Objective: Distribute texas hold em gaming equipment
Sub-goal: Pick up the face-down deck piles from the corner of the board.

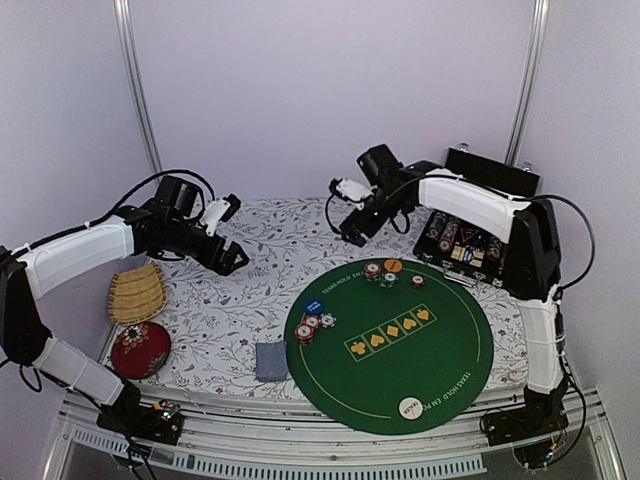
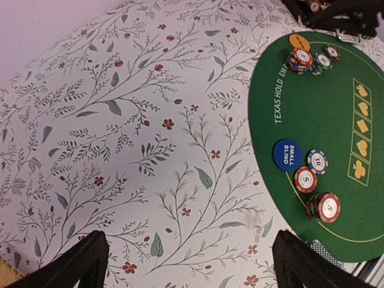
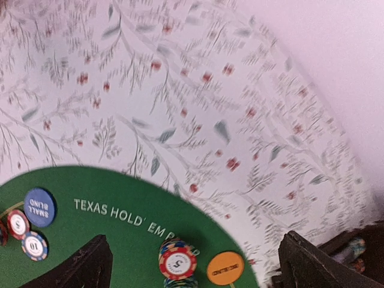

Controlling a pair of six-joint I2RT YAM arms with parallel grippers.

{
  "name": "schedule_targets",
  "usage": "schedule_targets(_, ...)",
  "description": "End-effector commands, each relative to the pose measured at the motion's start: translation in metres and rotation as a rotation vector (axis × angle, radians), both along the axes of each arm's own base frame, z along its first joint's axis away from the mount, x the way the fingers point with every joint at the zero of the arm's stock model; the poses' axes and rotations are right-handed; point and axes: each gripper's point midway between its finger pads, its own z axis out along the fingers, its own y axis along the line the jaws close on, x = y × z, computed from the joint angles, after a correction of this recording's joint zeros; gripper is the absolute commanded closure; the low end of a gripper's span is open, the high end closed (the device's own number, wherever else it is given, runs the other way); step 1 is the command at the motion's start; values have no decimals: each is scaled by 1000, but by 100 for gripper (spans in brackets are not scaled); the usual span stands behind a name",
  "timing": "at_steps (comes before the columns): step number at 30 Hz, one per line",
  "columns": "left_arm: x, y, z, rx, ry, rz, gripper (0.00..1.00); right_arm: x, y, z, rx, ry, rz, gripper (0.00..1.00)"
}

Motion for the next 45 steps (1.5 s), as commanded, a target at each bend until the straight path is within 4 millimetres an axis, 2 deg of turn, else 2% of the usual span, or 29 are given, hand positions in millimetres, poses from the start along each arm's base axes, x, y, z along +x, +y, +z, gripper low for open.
schedule_targets(1, 7, 8, 24, -26, -104, 40, 2, 18, -4, 154, 211, -382, -56, 1)
schedule_targets(4, 8, 9, 39, -59, -162, 56, 2, 11, -16, 205, 371, -516, -128, 1)
schedule_targets(6, 10, 14, 50, -83, -200, 115, 2, -4, -20, 224, 486, -532, -135, 1)
schedule_targets(9, 7, 22, 65, -173, -206, 280, 4, -33, -16, 238, 610, -472, -68, 1)
schedule_targets(12, -15, 16, 60, -204, -194, 447, 5, -52, -17, 230, 662, -370, -68, 1)
schedule_targets(14, -42, -6, 48, -194, -164, 479, 3, -61, -20, 218, 686, -298, -101, 1)
schedule_targets(19, -102, -29, -12, -131, 20, 559, 2, -82, -27, 186, 718, -173, -139, 1)
schedule_targets(25, -145, -60, -65, 70, 121, 513, 2, -92, -36, 152, 666, -94, -182, 1)
schedule_targets(27, -152, -75, -77, 84, 152, 480, 2, -97, -36, 143, 656, -76, -176, 1)
schedule_targets(30, -155, -82, -90, 93, 182, 474, 2, -103, -40, 133, 642, -63, -179, 1)
schedule_targets(33, -154, -91, -95, 69, 196, 455, 2, -110, -43, 129, 637, -61, -167, 1)
schedule_targets(37, -161, -105, -112, 75, 260, 421, 2, -114, -47, 125, 621, -65, -161, 1)
schedule_targets(40, -165, -107, -121, 59, 291, 421, 2, -115, -49, 127, 616, -76, -158, 1)
schedule_targets(42, -165, -105, -123, 64, 287, 427, 2, -119, -50, 117, 601, -62, -151, 1)
schedule_targets(45, -164, -103, -127, 89, 280, 437, 2, -121, -50, 116, 599, -61, -139, 1)
